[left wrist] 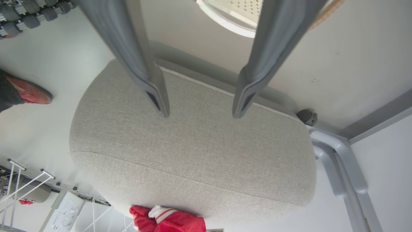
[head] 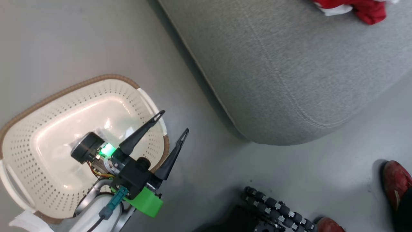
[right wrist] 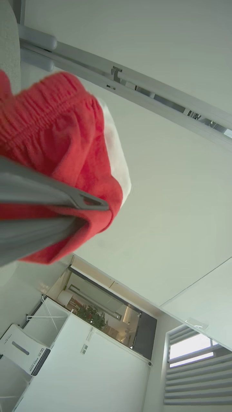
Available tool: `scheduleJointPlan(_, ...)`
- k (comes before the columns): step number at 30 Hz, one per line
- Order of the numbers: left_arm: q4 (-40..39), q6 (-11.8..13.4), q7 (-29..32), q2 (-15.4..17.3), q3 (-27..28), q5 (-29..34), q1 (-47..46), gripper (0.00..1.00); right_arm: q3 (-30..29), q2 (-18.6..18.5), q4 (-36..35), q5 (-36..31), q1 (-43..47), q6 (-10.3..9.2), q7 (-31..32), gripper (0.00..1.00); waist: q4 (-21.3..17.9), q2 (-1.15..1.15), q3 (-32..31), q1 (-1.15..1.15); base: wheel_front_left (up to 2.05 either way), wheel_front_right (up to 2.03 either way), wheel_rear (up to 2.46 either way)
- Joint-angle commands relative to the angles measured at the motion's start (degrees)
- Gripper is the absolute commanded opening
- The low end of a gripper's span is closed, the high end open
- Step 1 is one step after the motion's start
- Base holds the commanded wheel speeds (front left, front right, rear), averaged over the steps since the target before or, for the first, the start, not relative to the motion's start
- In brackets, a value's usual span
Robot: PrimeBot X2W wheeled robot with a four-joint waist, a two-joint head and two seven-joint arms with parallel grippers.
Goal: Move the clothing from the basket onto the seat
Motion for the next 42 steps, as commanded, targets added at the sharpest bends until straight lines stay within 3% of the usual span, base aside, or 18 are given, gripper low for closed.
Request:
scheduleJointPlan(1,-0.63,0.28,0.13,0.51,0.23,0.31,-1.35,1.00,0.12,-0.46,1.42,-0.63,-0.66,-0.08,0.00,0.00,4.02,0.41,4.55,-0.01,0.00,0.00,0.00)
scheduleJointPlan(5,-1.64,0.53,0.27,0.94,0.31,0.50,-1.79,1.00,0.45,-0.24,6.25,-1.62,0.19,-0.08,0.00,0.00,5.01,0.41,5.26,-0.01,0.00,0.00,0.00)
scheduleJointPlan(14,-3.58,2.45,-0.04,-0.03,0.69,1.40,-2.32,1.00,2.75,6.18,15.25,-1.80,5.73,-0.08,-0.01,0.00,6.18,0.41,4.47,-0.01,0.00,0.00,0.00)
scheduleJointPlan(15,-3.65,2.50,-0.06,-0.22,0.74,1.32,-2.27,1.00,2.29,6.54,15.65,-2.11,6.15,-0.08,0.00,0.06,6.30,0.41,4.26,-0.01,0.00,0.00,0.00)
scheduleJointPlan(16,-3.84,2.75,-0.08,-0.43,0.80,1.31,-2.30,1.00,1.20,6.97,15.84,-2.32,6.61,-0.09,-0.01,0.40,6.51,0.41,3.97,-0.01,0.00,0.00,0.00)
scheduleJointPlan(17,-3.94,2.90,-0.06,-0.62,0.89,1.36,-2.37,1.00,0.28,7.58,15.89,-2.84,7.17,-0.08,-0.01,1.00,6.72,0.41,3.67,-0.01,0.00,0.00,0.00)
scheduleJointPlan(21,-4.30,3.73,-0.07,-1.32,1.83,1.22,-2.33,1.00,-2.74,11.28,12.63,-5.26,10.76,-0.08,-0.01,1.00,7.31,0.41,1.88,-0.01,0.00,0.00,0.00)
scheduleJointPlan(28,-2.68,5.05,-0.03,-5.75,4.36,-1.88,-0.44,1.00,-4.21,19.25,0.69,-10.30,23.91,-0.08,0.00,1.00,8.58,0.41,-4.24,-0.01,0.00,0.00,0.00)
scheduleJointPlan(34,-0.82,4.34,-0.02,-10.80,6.50,-2.55,1.13,1.00,0.98,25.30,-4.75,-12.20,35.14,-0.08,0.00,1.00,12.14,0.41,-11.58,-0.01,0.00,0.00,0.00)
scheduleJointPlan(42,0.58,4.45,-0.03,-17.20,13.19,-2.63,5.48,1.00,9.11,27.96,-7.40,-11.81,43.67,-0.08,0.00,1.00,20.13,0.41,-21.16,-0.01,0.00,0.00,0.00)
